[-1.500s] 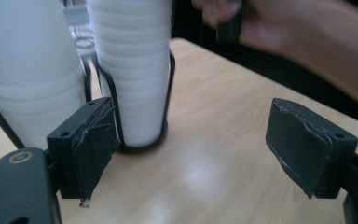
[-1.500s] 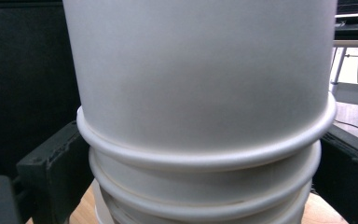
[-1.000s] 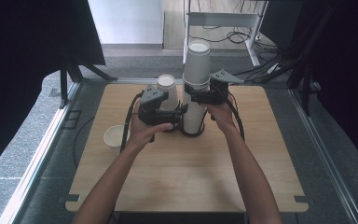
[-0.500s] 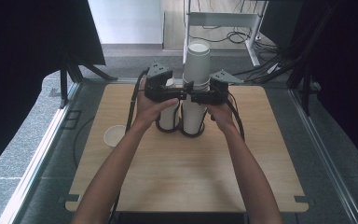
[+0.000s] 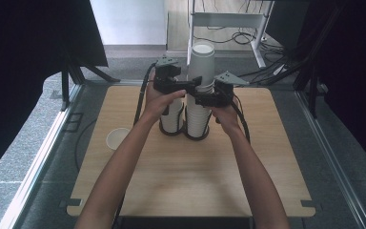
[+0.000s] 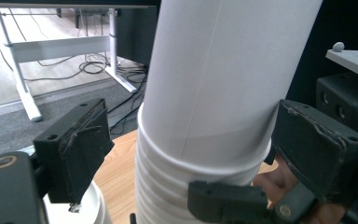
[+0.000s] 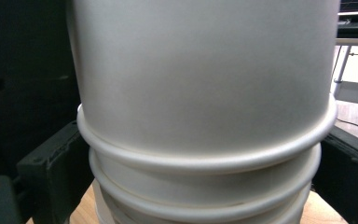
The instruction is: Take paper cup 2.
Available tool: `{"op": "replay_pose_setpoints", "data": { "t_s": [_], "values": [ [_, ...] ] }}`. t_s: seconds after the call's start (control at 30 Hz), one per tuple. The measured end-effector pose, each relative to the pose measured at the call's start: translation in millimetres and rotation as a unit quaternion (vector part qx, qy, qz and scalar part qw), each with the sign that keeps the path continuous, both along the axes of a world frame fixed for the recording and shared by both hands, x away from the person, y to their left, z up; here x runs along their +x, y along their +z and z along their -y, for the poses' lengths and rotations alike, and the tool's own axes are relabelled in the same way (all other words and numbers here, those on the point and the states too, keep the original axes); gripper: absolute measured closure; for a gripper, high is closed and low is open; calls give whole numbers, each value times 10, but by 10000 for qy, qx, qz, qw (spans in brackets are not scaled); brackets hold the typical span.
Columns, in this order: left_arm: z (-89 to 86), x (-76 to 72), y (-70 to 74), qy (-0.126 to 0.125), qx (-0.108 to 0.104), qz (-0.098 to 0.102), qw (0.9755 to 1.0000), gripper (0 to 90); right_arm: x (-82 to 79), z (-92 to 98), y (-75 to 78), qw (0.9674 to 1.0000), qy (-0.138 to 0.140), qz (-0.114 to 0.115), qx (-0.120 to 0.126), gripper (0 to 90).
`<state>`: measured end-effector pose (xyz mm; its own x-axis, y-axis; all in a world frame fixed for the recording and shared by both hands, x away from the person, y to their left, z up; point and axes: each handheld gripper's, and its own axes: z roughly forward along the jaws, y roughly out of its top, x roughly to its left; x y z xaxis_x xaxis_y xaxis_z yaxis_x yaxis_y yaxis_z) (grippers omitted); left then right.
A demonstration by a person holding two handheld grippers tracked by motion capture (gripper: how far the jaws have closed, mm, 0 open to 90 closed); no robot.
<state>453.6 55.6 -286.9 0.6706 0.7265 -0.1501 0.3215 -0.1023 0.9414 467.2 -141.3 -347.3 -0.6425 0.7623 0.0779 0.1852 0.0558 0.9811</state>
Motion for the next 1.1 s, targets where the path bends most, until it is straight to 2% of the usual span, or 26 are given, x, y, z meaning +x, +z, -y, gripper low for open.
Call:
{"op": "replay_pose_setpoints", "data": {
  "t_s": [0.27,0.3,0.43,0.57,0.73,0.87,0.97,1.1],
  "values": [
    [209,133,-6,-113,162,75,9998,79,5,-8,12,10000,13,-40,-47,32],
    [247,153,-12,-103,180,33,9998,80,5,-10,14,10000,16,-44,-56,32],
    [352,222,-41,-24,359,99,9993,76,0,-14,17,10000,10,-73,-60,32],
    [351,255,-51,-75,323,126,9994,90,1,-14,16,10000,11,-67,-67,33],
    [356,232,-34,-67,399,202,9990,112,-1,-16,13,10000,10,-55,-73,32],
    [336,222,9,-61,267,313,9991,124,-5,-18,10,10000,2,-33,-76,33],
    [315,212,114,-50,72,355,9993,130,-5,-19,8,10000,-5,-9,-72,33],
    [274,193,294,2,-96,530,9986,133,-5,-20,8,10000,-12,0,-54,33]
  ]
}}
